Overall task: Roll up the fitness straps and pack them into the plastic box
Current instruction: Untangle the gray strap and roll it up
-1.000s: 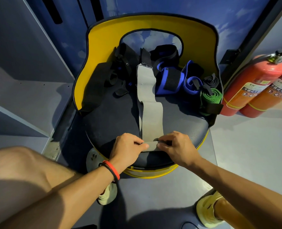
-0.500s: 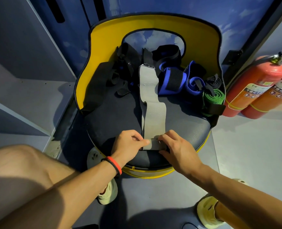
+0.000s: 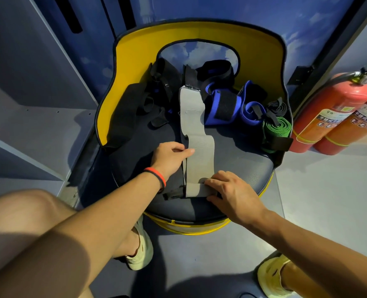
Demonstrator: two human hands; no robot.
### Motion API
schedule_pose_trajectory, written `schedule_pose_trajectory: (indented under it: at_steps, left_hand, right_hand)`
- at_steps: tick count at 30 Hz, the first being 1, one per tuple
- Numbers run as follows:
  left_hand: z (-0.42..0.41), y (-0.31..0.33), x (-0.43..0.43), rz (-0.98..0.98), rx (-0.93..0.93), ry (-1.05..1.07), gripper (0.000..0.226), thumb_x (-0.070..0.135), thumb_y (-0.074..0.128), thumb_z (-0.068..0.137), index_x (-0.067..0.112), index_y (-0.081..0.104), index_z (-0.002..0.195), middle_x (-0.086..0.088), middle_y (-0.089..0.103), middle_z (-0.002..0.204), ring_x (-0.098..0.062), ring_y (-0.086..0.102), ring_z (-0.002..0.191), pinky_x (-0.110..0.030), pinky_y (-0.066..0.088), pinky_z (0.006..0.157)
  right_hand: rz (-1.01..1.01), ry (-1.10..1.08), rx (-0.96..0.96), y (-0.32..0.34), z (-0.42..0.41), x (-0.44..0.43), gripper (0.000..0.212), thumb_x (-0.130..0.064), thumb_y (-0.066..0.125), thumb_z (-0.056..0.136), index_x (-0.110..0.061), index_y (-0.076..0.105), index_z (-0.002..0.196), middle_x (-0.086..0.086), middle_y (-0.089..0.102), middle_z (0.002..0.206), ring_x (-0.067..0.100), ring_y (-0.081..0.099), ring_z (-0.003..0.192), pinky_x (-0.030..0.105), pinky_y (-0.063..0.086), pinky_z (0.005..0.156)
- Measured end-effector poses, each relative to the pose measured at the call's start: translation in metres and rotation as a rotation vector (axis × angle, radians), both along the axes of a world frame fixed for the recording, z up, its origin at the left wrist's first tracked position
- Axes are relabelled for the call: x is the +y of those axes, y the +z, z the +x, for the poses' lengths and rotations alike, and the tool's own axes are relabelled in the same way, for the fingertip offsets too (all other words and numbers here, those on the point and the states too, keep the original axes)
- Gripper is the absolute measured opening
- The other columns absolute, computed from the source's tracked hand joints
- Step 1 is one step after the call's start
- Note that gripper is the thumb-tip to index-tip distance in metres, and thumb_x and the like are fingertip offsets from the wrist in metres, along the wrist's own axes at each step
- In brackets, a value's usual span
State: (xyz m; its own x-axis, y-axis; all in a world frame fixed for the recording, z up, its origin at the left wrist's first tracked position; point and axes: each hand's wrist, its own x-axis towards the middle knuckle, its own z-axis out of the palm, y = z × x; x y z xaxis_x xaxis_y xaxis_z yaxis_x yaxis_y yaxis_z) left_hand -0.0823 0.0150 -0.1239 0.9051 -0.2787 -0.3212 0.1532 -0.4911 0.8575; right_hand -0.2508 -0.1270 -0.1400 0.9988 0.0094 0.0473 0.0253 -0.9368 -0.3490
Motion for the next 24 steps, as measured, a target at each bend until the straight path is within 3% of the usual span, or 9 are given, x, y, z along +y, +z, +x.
schedule_pose_trajectory:
  at_steps: [4,7,12,18,21,24]
  left_hand:
    - [0.007,-0.006,-0.012,-0.015,0.056,0.073,0.009,0.016,0.083,0.082,0.016,0.075,0.085,0.0,0.072,0.09,-0.018,0.069,0.091,-0.041,0.06,0.089]
    - [0.012,-0.009,-0.011,-0.054,0.182,0.158,0.01,0.006,0.081,0.083,0.007,0.071,0.084,-0.014,0.074,0.1,-0.023,0.071,0.092,-0.034,0.061,0.077]
    - [0.012,-0.003,-0.006,-0.105,0.244,0.178,0.011,-0.003,0.079,0.082,0.002,0.07,0.082,-0.012,0.071,0.091,-0.016,0.069,0.08,-0.022,0.058,0.062]
    - [0.007,-0.016,-0.001,-0.086,0.089,0.179,0.025,-0.002,0.079,0.08,0.01,0.06,0.093,-0.013,0.07,0.088,-0.021,0.071,0.077,-0.036,0.064,0.072]
    - [0.003,-0.021,0.0,-0.013,-0.067,0.122,0.025,0.004,0.077,0.082,0.015,0.055,0.086,-0.005,0.067,0.076,-0.018,0.068,0.066,-0.045,0.064,0.072]
    - [-0.002,-0.025,-0.001,0.028,-0.168,0.077,0.02,0.011,0.075,0.086,0.02,0.059,0.078,-0.002,0.068,0.074,-0.02,0.07,0.071,-0.046,0.063,0.068]
  right_hand:
    - [0.028,0.023,0.015,0.001,0.0,-0.002,0.045,-0.032,0.066,0.097,-0.022,0.06,0.141,-0.001,0.062,0.121,0.023,0.06,0.11,0.039,0.059,0.083]
    - [0.029,0.054,0.04,0.001,0.001,-0.005,0.044,-0.033,0.06,0.1,-0.022,0.057,0.143,0.0,0.06,0.126,0.023,0.059,0.113,0.04,0.058,0.087]
    - [0.042,0.136,0.103,0.008,0.008,-0.013,0.043,-0.032,0.057,0.102,-0.019,0.056,0.143,0.001,0.058,0.128,0.021,0.058,0.112,0.036,0.054,0.092]
    - [0.056,0.219,0.161,0.013,0.017,-0.02,0.041,-0.032,0.054,0.104,-0.019,0.058,0.143,0.0,0.053,0.127,0.02,0.054,0.111,0.031,0.048,0.095]
    - [0.029,0.225,0.095,0.009,0.015,-0.018,0.039,-0.03,0.051,0.104,-0.018,0.061,0.139,-0.001,0.051,0.124,0.022,0.052,0.104,0.035,0.05,0.092]
    - [0.005,0.262,0.082,0.008,0.015,-0.013,0.044,-0.024,0.041,0.104,-0.02,0.054,0.146,0.002,0.059,0.126,0.025,0.056,0.098,0.035,0.052,0.089]
